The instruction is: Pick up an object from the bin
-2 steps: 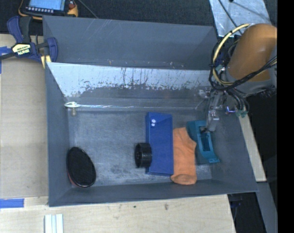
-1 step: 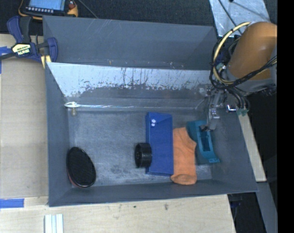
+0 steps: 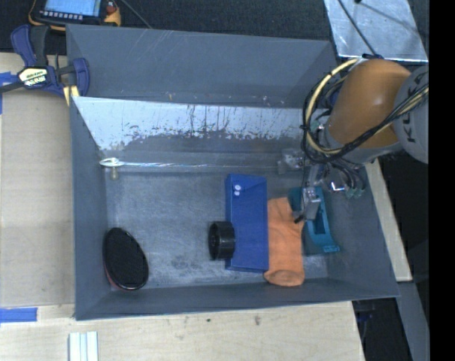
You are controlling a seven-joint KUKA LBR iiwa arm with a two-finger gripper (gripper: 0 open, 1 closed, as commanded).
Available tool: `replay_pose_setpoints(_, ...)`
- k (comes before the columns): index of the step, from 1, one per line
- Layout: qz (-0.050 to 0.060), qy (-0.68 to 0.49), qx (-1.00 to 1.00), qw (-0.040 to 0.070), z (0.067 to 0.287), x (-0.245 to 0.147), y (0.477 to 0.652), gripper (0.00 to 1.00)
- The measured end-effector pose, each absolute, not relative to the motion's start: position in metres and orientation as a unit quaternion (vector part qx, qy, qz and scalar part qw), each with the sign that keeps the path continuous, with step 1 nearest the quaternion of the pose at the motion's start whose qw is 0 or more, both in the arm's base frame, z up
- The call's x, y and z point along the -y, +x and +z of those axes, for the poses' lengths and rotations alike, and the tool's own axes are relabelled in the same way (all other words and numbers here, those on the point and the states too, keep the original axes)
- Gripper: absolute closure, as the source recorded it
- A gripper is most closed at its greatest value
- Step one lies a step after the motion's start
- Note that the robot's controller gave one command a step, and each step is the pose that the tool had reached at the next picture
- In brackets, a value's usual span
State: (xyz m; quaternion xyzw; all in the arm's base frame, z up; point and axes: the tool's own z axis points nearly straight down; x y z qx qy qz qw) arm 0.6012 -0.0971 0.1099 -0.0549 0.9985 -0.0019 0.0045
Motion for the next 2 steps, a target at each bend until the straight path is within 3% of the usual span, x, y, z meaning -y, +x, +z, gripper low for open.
replay_pose_setpoints(1,0.000,-0.205,-0.979,0.002,0.089,0.075,0.602,0.00)
replay_pose_setpoints(2,-0.001,-0.264,-0.965,0.004,0.082,0.063,0.581,0.00)
